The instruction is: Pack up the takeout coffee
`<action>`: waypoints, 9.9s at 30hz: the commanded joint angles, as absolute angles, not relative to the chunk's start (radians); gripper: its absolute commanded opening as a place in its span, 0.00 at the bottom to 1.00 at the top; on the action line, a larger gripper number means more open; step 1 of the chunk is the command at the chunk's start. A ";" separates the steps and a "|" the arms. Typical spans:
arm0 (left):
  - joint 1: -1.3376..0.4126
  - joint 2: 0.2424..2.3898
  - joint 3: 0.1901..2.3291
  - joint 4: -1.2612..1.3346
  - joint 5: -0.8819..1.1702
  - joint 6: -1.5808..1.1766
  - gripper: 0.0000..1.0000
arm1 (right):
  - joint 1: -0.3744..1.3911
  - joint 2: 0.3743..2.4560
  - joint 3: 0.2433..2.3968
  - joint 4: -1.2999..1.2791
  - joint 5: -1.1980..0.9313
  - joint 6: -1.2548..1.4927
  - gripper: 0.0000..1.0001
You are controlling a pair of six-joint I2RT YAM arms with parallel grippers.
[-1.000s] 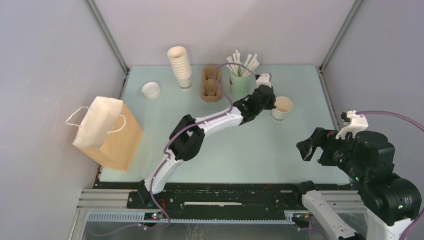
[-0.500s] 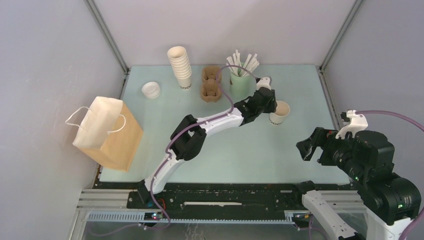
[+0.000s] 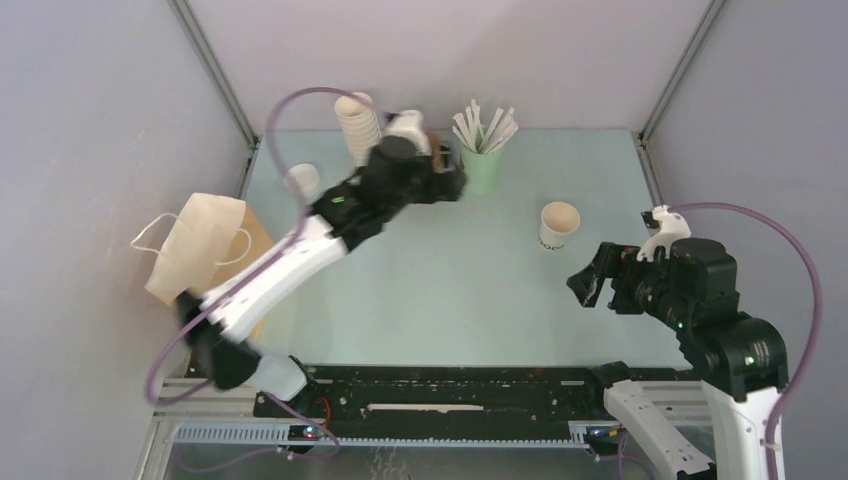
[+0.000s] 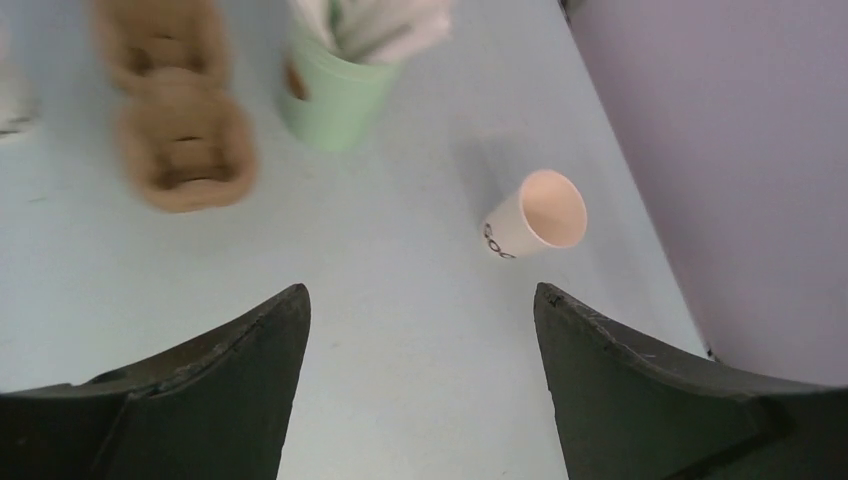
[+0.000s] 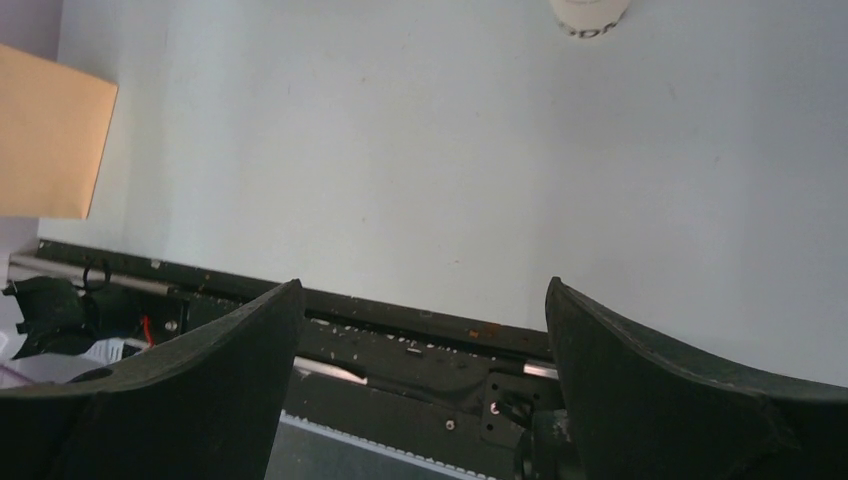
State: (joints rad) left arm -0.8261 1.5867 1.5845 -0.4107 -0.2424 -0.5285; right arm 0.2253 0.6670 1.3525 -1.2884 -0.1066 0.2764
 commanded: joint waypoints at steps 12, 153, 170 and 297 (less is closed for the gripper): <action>-0.588 1.583 1.506 -0.680 -0.337 -0.612 0.87 | 0.261 0.832 1.279 -1.057 -0.314 0.380 0.95; -0.323 2.051 1.905 -0.465 0.178 -0.719 0.00 | 0.232 0.963 1.379 -1.186 -0.124 0.215 0.96; -0.296 2.008 1.729 -0.369 0.182 -0.688 0.08 | 0.229 0.965 1.373 -1.183 -0.126 0.216 0.96; -0.482 2.360 2.208 -0.619 -0.164 -0.694 0.44 | 0.228 0.945 1.358 -1.200 -0.100 0.203 0.96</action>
